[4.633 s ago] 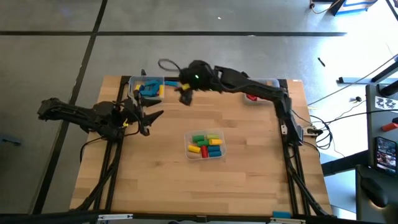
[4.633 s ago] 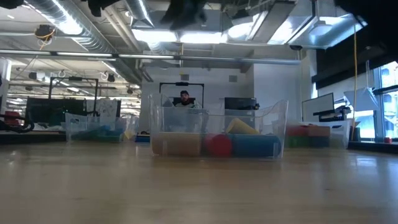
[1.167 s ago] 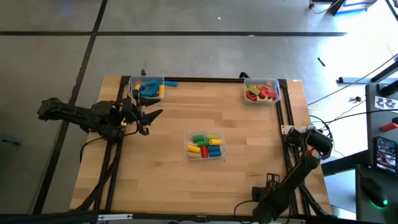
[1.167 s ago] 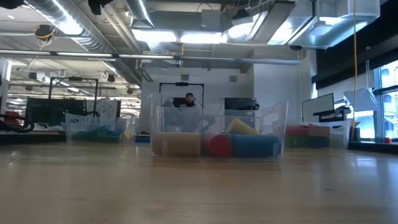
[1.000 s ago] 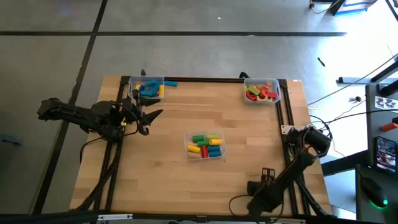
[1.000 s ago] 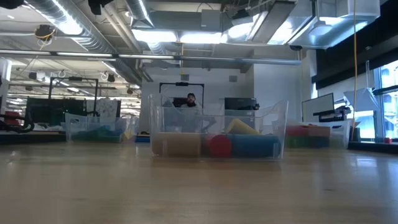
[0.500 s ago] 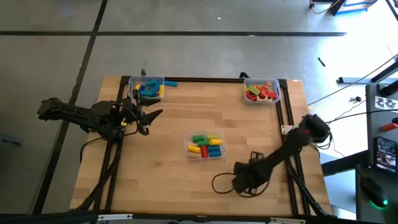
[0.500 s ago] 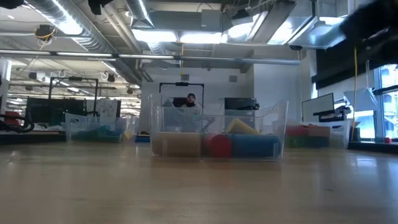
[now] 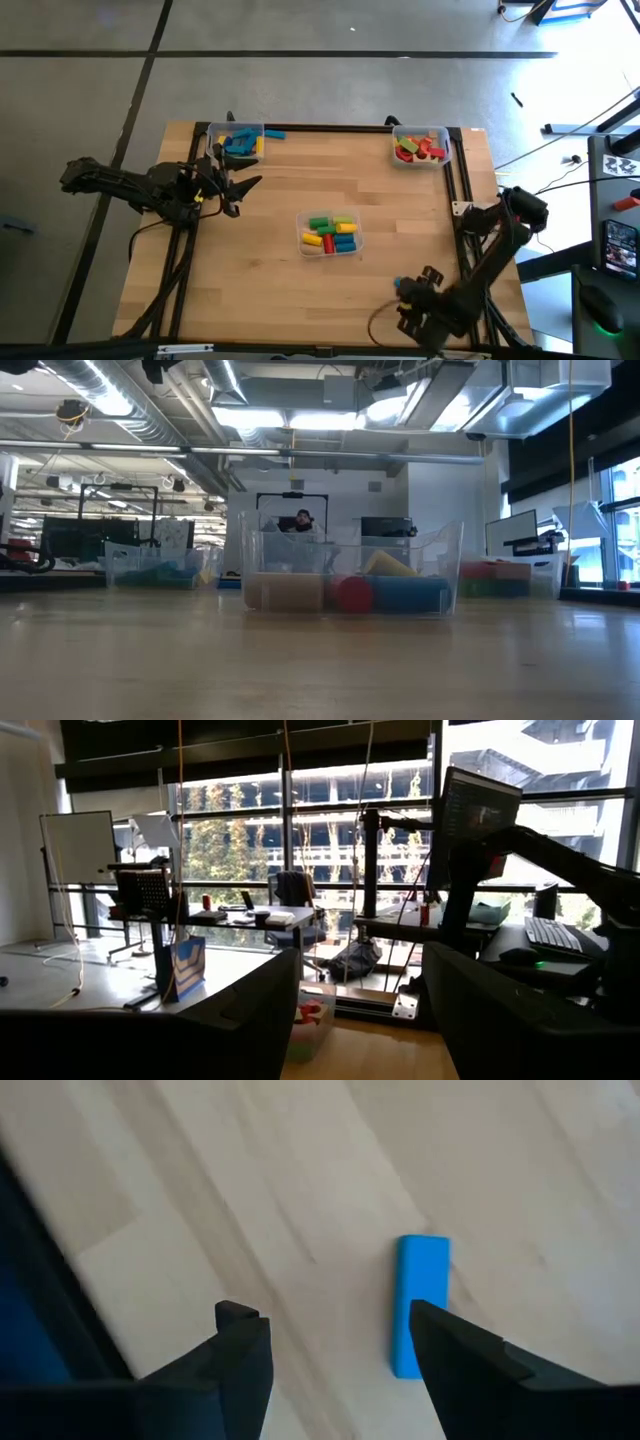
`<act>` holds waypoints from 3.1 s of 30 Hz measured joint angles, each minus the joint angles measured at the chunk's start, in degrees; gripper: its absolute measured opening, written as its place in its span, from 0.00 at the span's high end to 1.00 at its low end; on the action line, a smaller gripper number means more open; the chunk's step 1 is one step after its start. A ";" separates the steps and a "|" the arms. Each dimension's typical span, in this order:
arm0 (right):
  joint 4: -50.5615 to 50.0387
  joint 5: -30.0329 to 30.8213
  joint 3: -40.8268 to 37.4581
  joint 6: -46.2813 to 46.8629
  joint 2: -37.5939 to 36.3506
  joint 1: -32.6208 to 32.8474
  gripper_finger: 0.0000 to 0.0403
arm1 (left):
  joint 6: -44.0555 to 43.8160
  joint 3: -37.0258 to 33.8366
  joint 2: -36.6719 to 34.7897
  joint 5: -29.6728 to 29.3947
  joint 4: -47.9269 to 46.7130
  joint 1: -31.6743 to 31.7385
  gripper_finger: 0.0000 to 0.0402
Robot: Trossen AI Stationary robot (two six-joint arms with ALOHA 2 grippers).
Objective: Sort blocks by size
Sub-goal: Put the blue rectangular block into the top left transparent bin
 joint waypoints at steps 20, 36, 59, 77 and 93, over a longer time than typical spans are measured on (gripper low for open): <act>16.19 22.45 -18.54 17.05 2.48 16.54 0.44 | -6.07 -0.04 4.97 -0.01 2.94 0.28 0.48; 20.43 27.76 -27.96 14.98 2.85 16.87 0.44 | -16.67 -0.02 7.32 0.00 1.54 0.26 0.48; 23.71 38.44 -27.85 20.39 14.95 14.23 0.52 | -16.70 -0.02 7.32 0.00 0.47 0.33 0.48; 20.62 39.16 -26.26 19.57 14.79 14.15 0.70 | -16.68 -0.02 7.32 0.00 0.47 0.33 0.48; -4.88 37.20 -20.06 18.72 1.63 11.81 0.72 | -16.68 -0.02 7.32 -0.02 0.36 0.33 0.48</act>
